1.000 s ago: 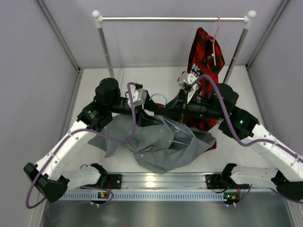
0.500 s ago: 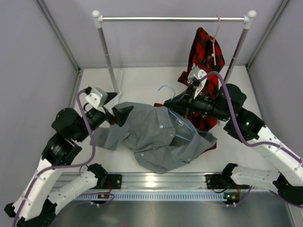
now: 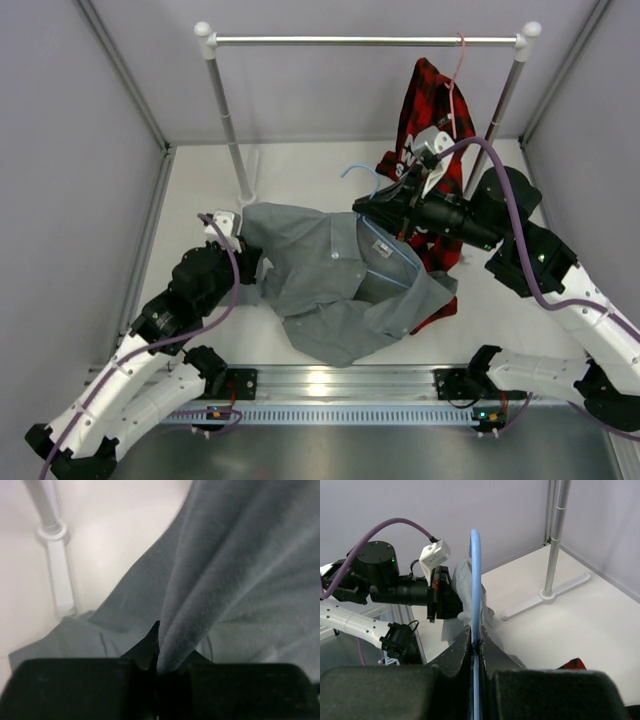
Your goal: Place the shirt on the hanger
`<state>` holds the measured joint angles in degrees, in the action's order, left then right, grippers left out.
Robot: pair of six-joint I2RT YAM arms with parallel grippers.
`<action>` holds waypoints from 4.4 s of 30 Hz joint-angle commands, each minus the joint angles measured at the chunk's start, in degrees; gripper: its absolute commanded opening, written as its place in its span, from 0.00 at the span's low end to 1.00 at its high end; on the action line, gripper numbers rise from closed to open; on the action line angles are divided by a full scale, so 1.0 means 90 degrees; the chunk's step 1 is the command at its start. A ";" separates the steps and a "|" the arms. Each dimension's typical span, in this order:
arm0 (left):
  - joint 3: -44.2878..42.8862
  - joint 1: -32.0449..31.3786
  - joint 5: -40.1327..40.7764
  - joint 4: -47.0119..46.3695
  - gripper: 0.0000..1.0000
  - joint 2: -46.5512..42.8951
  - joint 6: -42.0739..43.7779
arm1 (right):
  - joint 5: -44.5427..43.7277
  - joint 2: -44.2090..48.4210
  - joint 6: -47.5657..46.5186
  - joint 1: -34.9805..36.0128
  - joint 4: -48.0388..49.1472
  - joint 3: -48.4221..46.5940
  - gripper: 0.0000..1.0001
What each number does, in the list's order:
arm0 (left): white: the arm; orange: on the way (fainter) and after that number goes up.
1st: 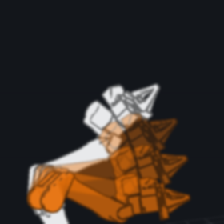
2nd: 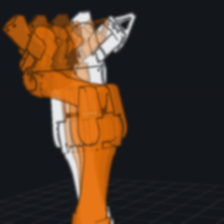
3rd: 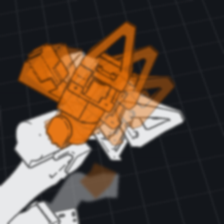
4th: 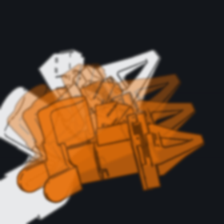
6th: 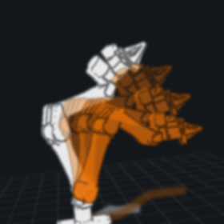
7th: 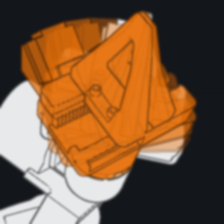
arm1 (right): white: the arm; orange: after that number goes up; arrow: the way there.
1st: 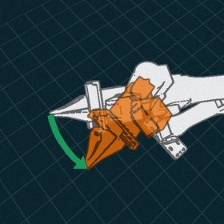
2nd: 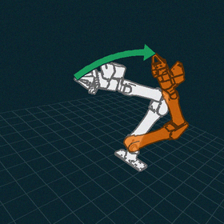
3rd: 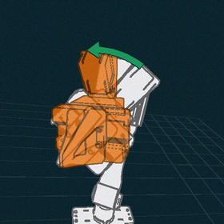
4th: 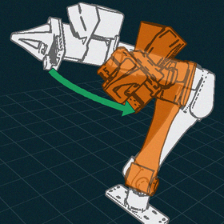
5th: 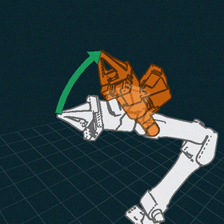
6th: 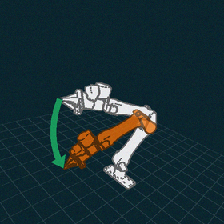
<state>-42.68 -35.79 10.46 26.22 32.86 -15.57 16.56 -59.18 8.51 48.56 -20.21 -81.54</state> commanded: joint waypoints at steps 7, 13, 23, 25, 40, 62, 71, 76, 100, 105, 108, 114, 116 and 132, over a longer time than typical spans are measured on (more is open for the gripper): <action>0.0327 0.0099 0.3533 -0.0979 0.00 0.0313 -0.1140 | -0.0706 0.0148 -0.0243 -0.0063 0.0048 -0.0024 0.00; 0.0220 0.1192 0.2884 -0.1223 0.00 0.1240 -0.1531 | -0.1000 0.0559 -0.0223 -0.0063 0.0146 0.0310 0.00; -0.0150 0.1233 0.1230 -0.1996 0.07 0.0733 -0.0633 | -0.0697 -0.0221 -0.0165 -0.0063 0.0136 -0.0451 0.00; -0.0558 0.1233 0.1647 -0.1462 0.29 0.0879 -0.0623 | -0.0697 -0.0367 -0.0126 -0.0073 0.0136 -0.0665 0.00; -0.3937 0.1233 -0.5520 -0.0805 0.98 0.2426 0.1982 | -0.1078 -0.0252 -0.0438 -0.0083 -0.0752 -0.0874 0.00; -0.4966 0.0911 -1.0430 -0.0550 0.81 0.5118 0.3488 | 0.0035 0.0091 -0.0741 -0.0258 -0.1466 -0.0813 0.00; -0.4536 0.0676 -1.0205 -0.0569 0.47 0.5304 0.3410 | 0.0328 -0.0270 -0.0780 -0.0249 -0.1436 -0.1214 0.00; -0.4526 0.0686 -1.0186 -0.0569 0.00 0.5265 0.3653 | 0.0319 -0.0290 -0.0799 -0.0258 -0.1388 -0.1204 0.00; -0.4301 0.0793 -1.1133 -0.0579 0.00 0.4816 0.3517 | 0.0318 0.2074 -0.1473 -0.0278 -0.3743 0.0622 0.75; -0.4301 0.0793 -1.1191 -0.0579 0.00 0.4815 0.3459 | 0.1265 0.1606 -0.1571 -0.0258 -0.3146 0.0846 0.68; -0.4311 0.0803 -1.1279 -0.0579 0.00 0.4806 0.3430 | 0.1285 0.1439 -0.1610 -0.0258 -0.2882 0.0896 0.64; -0.4360 0.0852 -1.1251 -0.0569 0.00 0.4738 0.3469 | 0.1461 0.1282 -0.1639 -0.0258 -0.2726 0.0779 0.01; -0.4389 0.0862 -1.0998 -0.0559 0.00 0.4679 0.3430 | 0.1364 0.1341 -0.1610 -0.0258 -0.2716 0.0749 0.00; -0.5725 0.0910 -0.1044 -0.0161 0.98 0.3255 0.0686 | -0.0814 0.0424 -0.0546 -0.0258 -0.2472 -0.1261 0.00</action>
<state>-88.90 -27.97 -36.12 24.16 68.82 -0.64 14.74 -52.16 0.25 46.33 -48.03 -85.95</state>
